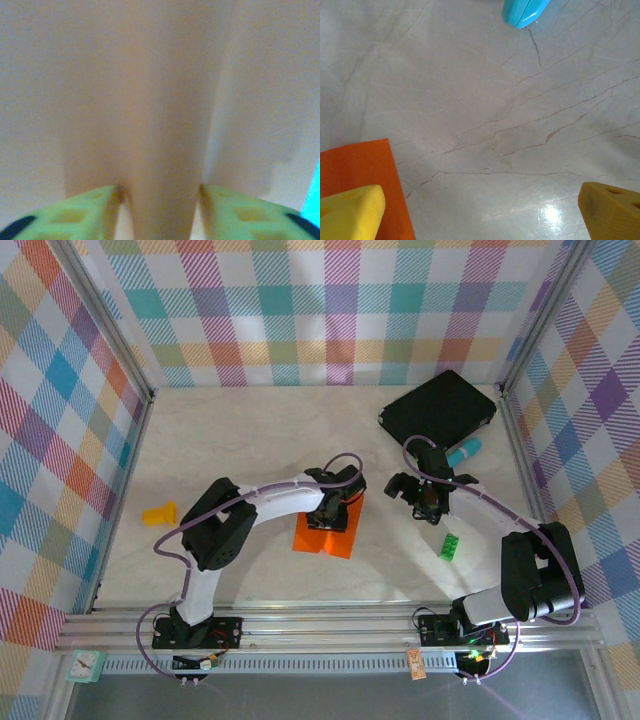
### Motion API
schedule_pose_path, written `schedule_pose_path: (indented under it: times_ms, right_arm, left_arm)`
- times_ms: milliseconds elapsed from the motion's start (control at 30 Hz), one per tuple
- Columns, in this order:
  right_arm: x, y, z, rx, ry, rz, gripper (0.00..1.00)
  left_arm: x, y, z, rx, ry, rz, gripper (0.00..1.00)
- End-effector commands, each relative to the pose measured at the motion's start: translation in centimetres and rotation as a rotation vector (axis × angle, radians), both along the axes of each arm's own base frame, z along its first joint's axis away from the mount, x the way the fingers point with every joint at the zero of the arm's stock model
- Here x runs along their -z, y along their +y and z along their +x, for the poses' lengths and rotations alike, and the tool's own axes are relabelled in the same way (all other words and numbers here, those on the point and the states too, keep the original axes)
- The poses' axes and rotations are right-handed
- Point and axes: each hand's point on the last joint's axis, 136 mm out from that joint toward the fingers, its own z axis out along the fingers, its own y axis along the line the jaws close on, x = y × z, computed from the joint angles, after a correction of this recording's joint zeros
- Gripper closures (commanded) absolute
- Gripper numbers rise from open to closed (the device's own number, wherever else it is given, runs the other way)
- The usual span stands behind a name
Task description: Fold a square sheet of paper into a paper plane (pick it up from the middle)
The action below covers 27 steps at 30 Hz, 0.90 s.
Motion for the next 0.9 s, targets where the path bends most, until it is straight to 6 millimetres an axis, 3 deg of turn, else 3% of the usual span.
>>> schedule_pose_path:
  times_ms: [0, 200, 300, 467, 567, 667, 867]
  right_arm:
    - [0.1, -0.2, -0.3, 0.01, 0.008, 0.008, 0.01]
    - [-0.5, 0.8, 0.1, -0.032, -0.02, 0.051, 0.01]
    - [-0.8, 1.4, 0.3, -0.049, -0.043, 0.084, 0.01]
    - [-1.7, 2.5, 0.7, -0.082, -0.095, 0.15, 0.01]
    - [-2.3, 3.1, 0.8, -0.107, -0.128, 0.183, 0.01]
    - [-2.6, 3.9, 0.7, -0.139, -0.145, 0.223, 0.01]
    - [-2.3, 5.6, 0.2, -0.201, -0.136, 0.304, 0.15]
  left_arm:
    - [-2.2, 1.4, 1.5, -0.054, -0.031, -0.111, 0.64]
    - [-5.7, 2.6, 3.3, -0.11, -0.027, -0.448, 0.77]
    - [-8.0, 1.7, 3.7, -0.114, -0.036, -0.623, 0.79]
    - [-11.7, -1.8, 4.4, -0.09, -0.045, -0.936, 0.8]
    - [-11.0, -2.4, 4.7, -0.117, -0.031, -0.996, 0.81]
    - [-7.8, -2.0, 4.7, -0.159, 0.009, -0.945, 0.81]
    - [-2.4, -0.4, 4.0, -0.205, 0.055, -0.805, 0.82]
